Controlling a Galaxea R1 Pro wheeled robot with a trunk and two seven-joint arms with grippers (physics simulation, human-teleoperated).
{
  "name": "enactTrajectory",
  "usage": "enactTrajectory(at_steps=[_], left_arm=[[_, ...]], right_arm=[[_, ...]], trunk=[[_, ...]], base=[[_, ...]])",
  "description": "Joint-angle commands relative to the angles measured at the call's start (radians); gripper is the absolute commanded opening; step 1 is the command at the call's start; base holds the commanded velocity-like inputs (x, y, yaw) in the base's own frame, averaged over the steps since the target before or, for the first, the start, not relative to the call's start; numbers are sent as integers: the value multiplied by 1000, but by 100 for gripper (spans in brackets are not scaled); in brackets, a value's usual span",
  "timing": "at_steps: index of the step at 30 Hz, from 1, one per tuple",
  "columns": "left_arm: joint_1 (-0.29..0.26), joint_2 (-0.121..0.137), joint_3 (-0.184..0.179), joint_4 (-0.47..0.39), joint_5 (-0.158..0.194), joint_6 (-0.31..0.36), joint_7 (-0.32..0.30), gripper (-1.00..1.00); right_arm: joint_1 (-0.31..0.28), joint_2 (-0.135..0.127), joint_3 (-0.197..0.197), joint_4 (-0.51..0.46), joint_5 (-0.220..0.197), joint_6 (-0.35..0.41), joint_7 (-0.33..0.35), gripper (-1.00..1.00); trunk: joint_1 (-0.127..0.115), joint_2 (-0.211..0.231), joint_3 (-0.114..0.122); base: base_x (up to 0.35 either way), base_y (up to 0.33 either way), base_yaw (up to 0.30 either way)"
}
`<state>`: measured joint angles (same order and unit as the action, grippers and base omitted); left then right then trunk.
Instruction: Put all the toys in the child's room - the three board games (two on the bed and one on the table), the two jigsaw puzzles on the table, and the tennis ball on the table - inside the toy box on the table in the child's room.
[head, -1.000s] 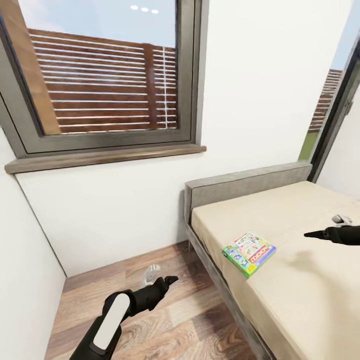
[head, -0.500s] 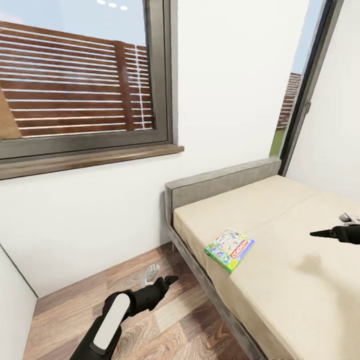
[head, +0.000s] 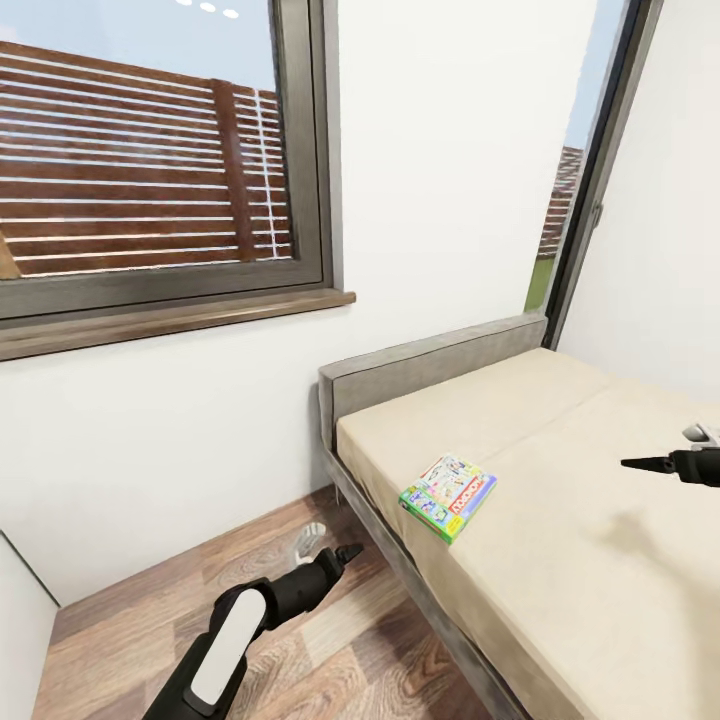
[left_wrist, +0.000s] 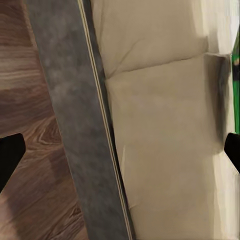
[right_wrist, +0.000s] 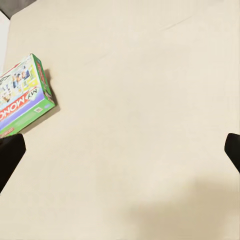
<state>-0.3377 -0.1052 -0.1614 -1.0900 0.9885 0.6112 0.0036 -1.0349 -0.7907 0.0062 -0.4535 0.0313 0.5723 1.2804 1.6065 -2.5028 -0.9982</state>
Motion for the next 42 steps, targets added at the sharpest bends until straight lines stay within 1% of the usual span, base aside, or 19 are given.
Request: enactTrajectory(at_steps=[1,6,8,14,15,16,18,21,24,25,33,38,41,42], left_arm=[[0,0,1,-1,2,-2,-5,100],[0,0,1,-1,2,-30,-33,100],[0,0,1,-1,2,-31,-45,100],[0,0,1,-1,2,-31,-78,100],[-2,-4,6,-6,8,-26,-84,100],[-6,-9,12,-12,14,-20,-78,100],[-10,-12,18,-23,26,-9,-67,100],[-12,-14,21,-40,29,8,-50,100],[-13,-15,22,-57,31,25,-43,100],[-13,-15,23,-80,32,26,-43,100],[-13,-21,24,-83,34,27,-41,100],[-14,-18,25,-82,40,17,-43,100],[-14,-18,27,-63,42,-2,-77,100],[-15,-18,28,-39,43,-11,-110,100]], right_arm=[[5,0,-5,-6,1,6,4,100],[33,0,-33,-34,1,6,4,100],[44,0,-44,-45,1,6,4,100],[46,0,-78,-79,1,6,4,100],[40,0,-72,-73,7,12,2,100],[35,-1,-67,-67,12,17,-4,100],[24,-3,-55,-56,23,27,-10,100],[7,-4,-39,-39,40,29,-14,100],[-10,-5,-22,-23,44,30,-17,100],[-67,-5,23,35,44,30,-17,100],[-71,-8,25,37,45,31,-17,100],[-71,-12,25,36,44,30,-16,100],[-71,-14,25,30,44,29,-14,100],[-70,-16,25,24,40,28,-12,100]], trunk=[[0,0,-1],[0,0,-1],[0,0,-1],[0,0,-1],[0,0,-1],[0,0,-1],[0,0,-1],[0,0,-1],[0,0,-1],[0,0,-1],[0,0,-1],[0,0,-1],[0,0,-1],[0,0,-1]], base=[[0,0,0],[0,0,0],[0,0,0],[0,0,0],[0,0,0],[0,0,0],[0,0,0],[0,0,0],[0,0,0],[0,0,0],[0,0,0],[0,0,0],[0,0,0],[0,0,0]])
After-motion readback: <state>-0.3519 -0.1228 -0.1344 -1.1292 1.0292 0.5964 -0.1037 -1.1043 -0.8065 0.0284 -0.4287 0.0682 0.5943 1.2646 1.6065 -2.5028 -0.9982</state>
